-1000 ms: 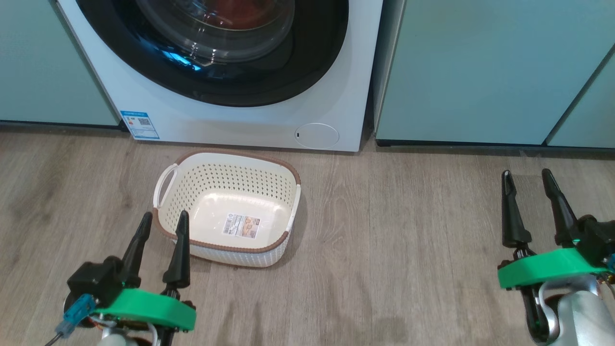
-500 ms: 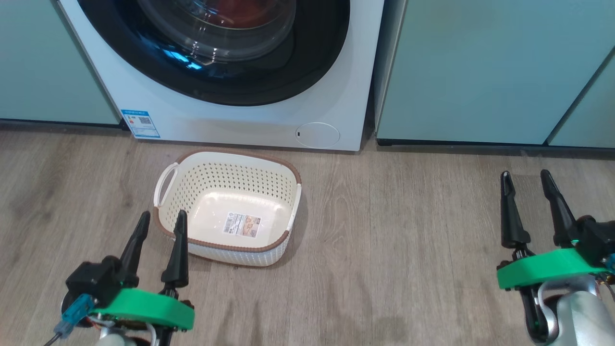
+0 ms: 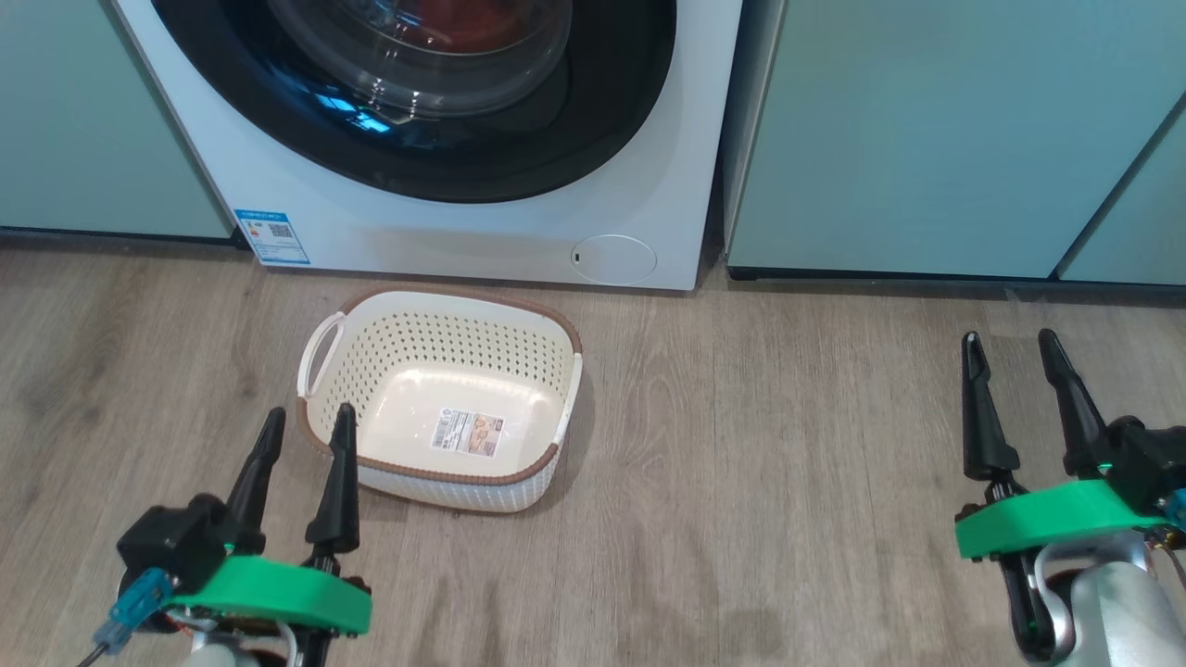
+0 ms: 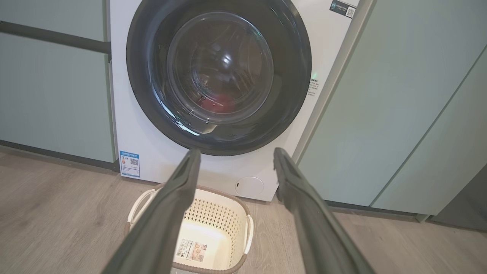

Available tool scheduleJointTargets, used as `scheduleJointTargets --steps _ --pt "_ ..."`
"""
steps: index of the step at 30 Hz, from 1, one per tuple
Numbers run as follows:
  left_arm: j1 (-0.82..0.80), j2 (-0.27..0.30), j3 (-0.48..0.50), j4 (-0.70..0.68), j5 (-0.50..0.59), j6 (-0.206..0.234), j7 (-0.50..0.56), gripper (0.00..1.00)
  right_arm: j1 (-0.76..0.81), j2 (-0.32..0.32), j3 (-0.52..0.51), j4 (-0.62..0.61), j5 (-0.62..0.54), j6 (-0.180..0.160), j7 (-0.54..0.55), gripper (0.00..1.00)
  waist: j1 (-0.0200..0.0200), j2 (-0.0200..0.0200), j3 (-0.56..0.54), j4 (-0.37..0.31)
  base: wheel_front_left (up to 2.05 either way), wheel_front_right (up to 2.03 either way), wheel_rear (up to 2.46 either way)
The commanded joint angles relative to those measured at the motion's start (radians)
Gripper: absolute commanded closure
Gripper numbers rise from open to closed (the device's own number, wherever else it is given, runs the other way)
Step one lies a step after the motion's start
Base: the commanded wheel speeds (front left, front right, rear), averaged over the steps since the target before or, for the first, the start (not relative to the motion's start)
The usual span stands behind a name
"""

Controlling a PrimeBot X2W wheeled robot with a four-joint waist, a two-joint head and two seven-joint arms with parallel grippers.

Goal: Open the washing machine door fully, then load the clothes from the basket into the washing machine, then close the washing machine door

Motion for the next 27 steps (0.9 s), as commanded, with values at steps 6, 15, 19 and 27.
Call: scheduleJointTargets --steps 6,15,19,27 --pt "0.001 -0.002 -0.002 0.023 -0.03 0.0 0.0 1.0 0.001 0.001 0.005 0.02 0.0 0.0 0.001 1.0 0.0001 0.0 0.002 0.003 0.0 0.0 0.0" --pt "0.007 -0.002 -0.001 0.062 -0.105 0.0 0.019 1.0 0.009 0.002 0.005 0.062 0.081 0.0 0.026 1.0 0.0001 0.0 0.001 0.002 0.0 0.0 0.0" --pt "0.002 0.0 0.001 0.066 -0.147 0.0 0.03 1.0 0.008 0.002 0.007 0.061 0.127 0.0 0.036 1.0 0.0001 0.0 0.001 0.001 0.0 0.0 0.0" --pt "-0.008 0.003 0.006 0.072 -0.23 0.0 0.051 1.0 0.006 0.002 0.01 0.061 0.22 0.0 0.058 1.0 0.0001 0.0 0.001 0.0 0.0 0.0 0.0"
